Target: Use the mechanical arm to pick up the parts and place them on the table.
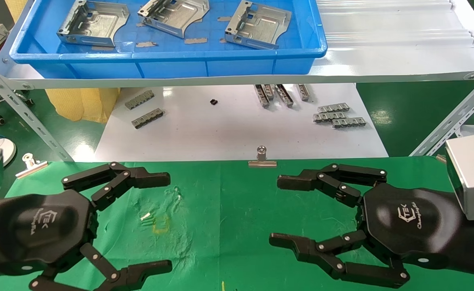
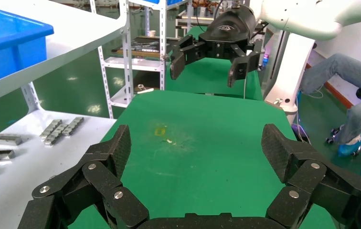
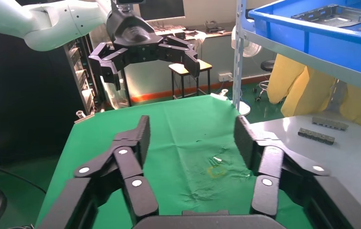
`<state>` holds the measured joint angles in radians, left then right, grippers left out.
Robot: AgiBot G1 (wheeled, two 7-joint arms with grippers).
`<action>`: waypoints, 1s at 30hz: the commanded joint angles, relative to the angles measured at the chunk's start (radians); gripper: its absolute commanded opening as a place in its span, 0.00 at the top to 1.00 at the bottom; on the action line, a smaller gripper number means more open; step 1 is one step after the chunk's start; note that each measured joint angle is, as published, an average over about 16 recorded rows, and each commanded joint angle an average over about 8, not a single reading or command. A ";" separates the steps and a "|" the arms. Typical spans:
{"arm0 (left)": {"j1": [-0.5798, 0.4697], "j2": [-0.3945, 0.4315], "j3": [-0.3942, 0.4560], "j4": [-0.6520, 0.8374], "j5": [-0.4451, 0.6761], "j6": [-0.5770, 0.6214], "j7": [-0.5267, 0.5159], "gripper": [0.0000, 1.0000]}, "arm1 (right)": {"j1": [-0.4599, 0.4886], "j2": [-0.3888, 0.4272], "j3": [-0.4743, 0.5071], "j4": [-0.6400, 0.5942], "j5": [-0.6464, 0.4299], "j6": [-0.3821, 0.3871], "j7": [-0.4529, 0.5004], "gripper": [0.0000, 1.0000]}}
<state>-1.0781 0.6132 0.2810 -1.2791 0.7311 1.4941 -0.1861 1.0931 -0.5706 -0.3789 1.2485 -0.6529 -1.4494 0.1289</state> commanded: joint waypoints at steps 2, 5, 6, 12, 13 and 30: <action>0.000 0.000 0.000 0.000 0.000 0.000 0.000 0.00 | 0.000 0.000 0.000 0.000 0.000 0.000 0.000 1.00; 0.000 0.000 0.000 0.000 0.000 0.000 0.000 0.00 | 0.000 0.000 0.000 0.000 0.000 0.000 0.000 1.00; 0.000 0.000 0.000 0.000 0.000 0.000 0.000 0.00 | 0.000 0.000 0.000 0.000 0.000 0.000 0.000 1.00; 0.000 0.000 0.000 0.000 0.000 0.000 0.000 0.00 | 0.000 0.000 0.000 0.000 0.000 0.000 0.000 1.00; 0.000 0.000 0.000 0.000 0.000 0.000 0.000 0.00 | 0.000 0.000 0.000 0.000 0.000 0.000 0.000 1.00; -0.064 0.023 0.012 -0.011 0.036 -0.031 -0.024 0.00 | 0.000 0.000 0.000 0.000 0.000 0.000 0.000 1.00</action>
<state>-1.1801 0.6515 0.3014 -1.2723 0.7878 1.4571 -0.2160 1.0932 -0.5706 -0.3789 1.2485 -0.6529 -1.4494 0.1289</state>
